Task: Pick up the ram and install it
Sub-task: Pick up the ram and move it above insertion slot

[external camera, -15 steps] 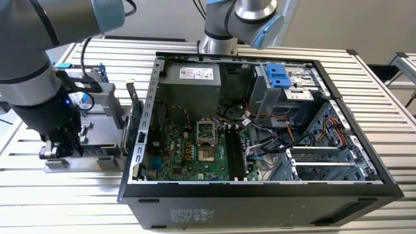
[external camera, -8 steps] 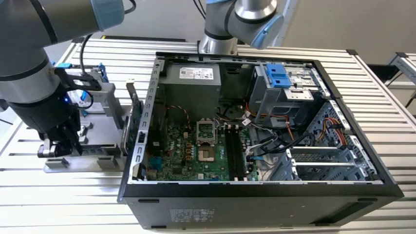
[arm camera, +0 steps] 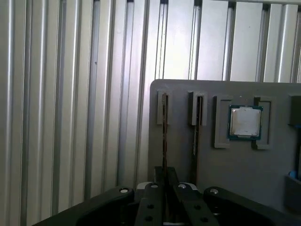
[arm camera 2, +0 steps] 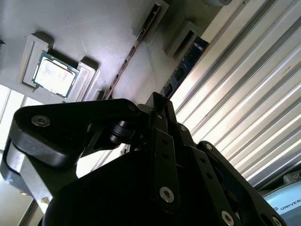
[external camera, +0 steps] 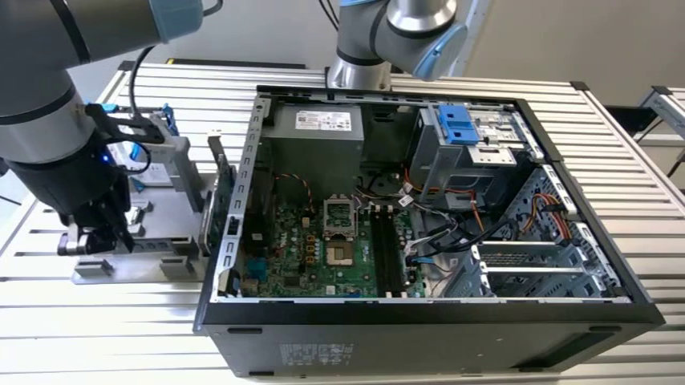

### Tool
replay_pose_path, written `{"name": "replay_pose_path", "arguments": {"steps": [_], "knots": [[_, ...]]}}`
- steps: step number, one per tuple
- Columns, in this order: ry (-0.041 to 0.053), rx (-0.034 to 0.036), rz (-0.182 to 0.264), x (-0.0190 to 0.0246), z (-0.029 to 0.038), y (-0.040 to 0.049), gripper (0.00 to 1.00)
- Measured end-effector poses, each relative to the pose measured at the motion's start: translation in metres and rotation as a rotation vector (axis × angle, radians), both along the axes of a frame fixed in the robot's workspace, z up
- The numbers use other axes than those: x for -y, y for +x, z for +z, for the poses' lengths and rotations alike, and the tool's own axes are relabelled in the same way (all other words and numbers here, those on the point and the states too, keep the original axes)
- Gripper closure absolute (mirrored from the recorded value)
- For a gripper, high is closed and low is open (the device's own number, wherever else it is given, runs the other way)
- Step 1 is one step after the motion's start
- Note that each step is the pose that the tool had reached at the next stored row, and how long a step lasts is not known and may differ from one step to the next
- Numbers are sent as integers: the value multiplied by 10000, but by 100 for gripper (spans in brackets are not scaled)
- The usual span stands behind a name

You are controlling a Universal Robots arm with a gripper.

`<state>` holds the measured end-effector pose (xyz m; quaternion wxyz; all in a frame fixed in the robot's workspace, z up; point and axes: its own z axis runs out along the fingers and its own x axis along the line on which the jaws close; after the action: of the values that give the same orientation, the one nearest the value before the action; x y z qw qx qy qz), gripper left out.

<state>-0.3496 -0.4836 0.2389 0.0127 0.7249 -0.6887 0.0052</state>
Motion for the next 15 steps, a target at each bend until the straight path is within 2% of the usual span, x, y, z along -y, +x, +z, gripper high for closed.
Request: {"name": "replay_pose_path", "arguments": {"steps": [7,15], "knots": [[26,0,-30,0,70,0,100],[98,0,-137,0,129,0,100]]}}
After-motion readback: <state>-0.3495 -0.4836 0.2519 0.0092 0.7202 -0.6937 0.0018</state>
